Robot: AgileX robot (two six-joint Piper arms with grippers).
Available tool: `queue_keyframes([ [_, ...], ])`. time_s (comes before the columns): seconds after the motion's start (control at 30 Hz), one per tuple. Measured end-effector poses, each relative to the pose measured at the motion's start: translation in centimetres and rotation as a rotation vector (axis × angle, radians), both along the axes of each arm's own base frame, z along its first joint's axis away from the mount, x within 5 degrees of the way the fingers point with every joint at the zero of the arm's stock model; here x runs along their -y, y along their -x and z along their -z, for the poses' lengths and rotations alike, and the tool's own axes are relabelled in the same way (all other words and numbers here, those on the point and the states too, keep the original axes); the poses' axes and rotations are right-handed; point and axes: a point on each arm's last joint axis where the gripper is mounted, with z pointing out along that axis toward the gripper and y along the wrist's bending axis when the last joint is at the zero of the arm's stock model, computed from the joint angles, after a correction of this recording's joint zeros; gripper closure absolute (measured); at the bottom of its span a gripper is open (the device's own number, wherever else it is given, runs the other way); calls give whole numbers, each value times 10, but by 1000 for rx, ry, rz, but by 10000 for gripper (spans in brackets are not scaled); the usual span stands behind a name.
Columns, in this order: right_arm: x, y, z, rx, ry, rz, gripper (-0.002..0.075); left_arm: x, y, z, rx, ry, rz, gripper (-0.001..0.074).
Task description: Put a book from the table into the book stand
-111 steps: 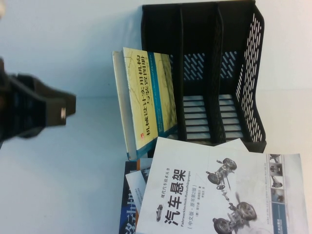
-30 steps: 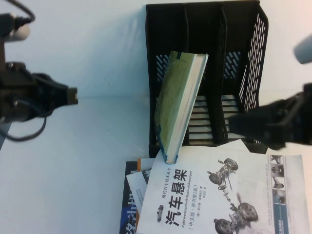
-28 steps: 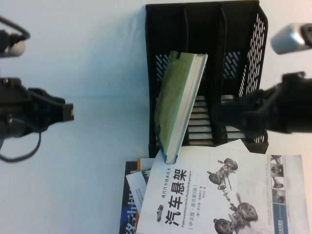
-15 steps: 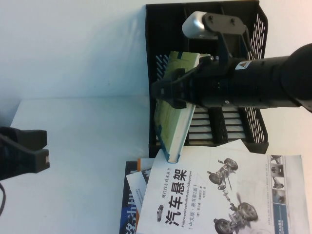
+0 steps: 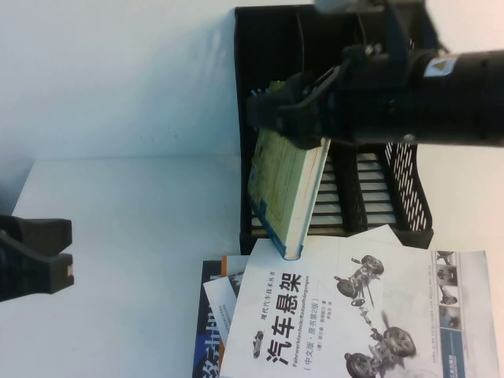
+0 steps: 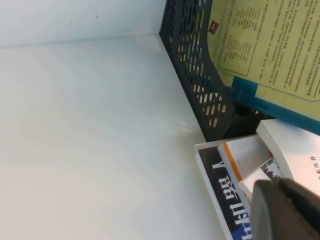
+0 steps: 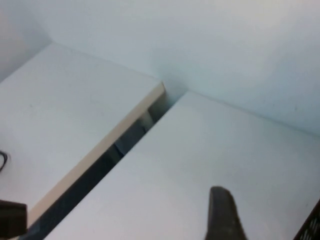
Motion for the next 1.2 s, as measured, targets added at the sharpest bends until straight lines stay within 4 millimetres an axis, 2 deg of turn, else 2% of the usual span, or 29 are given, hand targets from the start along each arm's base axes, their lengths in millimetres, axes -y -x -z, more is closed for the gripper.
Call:
queue_keyframes([
  [0.1, 16, 16, -27, 56, -21, 35, 325, 0, 0, 0, 0, 0, 0, 738],
  [0.2, 27, 21, -31, 32, 31, 95, 334, 0, 0, 0, -1, 5, 0, 738],
  [0.4, 35, 0, 2, -90, 216, 295, 334, 1, 0, 0, -5, 17, 2, 738],
  [0.8, 2, -40, 61, -152, 221, 305, 246, 1, 3, 3, -37, -20, 33, 738],
  [0.87, -3, -45, 68, -165, 227, 305, 294, 1, 3, 4, -42, -31, 41, 738],
  [0.93, -6, -48, 70, -179, 230, 305, 412, 1, 4, 4, -46, -34, 44, 738],
  [1.03, -9, -48, 60, -163, 266, 284, 506, 1, 4, 4, -47, -37, 47, 738],
  [1.2, -16, -50, 34, -154, 371, 242, 502, 1, 4, 4, -42, -38, 47, 738],
])
